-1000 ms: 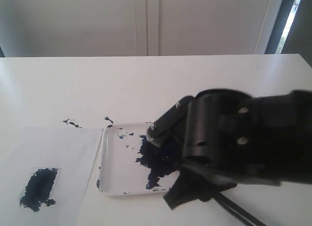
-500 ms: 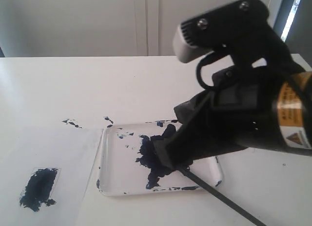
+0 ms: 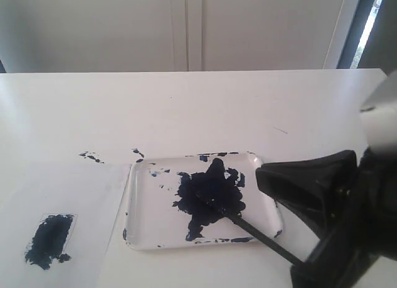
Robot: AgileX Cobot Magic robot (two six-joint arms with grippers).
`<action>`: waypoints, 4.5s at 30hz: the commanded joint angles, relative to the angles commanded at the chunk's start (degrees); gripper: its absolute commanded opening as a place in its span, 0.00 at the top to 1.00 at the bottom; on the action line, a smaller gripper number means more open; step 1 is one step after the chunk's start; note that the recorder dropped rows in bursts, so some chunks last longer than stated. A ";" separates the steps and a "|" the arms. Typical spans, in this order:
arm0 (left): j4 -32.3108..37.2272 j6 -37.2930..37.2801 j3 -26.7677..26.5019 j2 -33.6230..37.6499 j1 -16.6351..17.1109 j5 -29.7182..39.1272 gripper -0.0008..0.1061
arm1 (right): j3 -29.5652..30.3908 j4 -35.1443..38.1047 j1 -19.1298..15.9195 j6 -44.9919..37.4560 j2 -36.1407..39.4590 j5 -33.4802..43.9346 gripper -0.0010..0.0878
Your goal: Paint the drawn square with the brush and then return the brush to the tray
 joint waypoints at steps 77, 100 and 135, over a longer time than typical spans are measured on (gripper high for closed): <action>0.00 0.00 0.00 0.00 0.00 -0.01 0.99 | 25.03 -4.99 -0.20 2.60 -10.70 -21.65 0.99; 0.00 0.66 0.00 0.00 0.00 -0.11 0.99 | 28.29 -5.37 -28.36 -1.93 -35.54 -12.06 0.99; 0.00 0.66 0.00 0.00 0.00 -0.11 0.99 | 28.29 -2.40 -46.11 -5.31 -37.79 0.75 0.99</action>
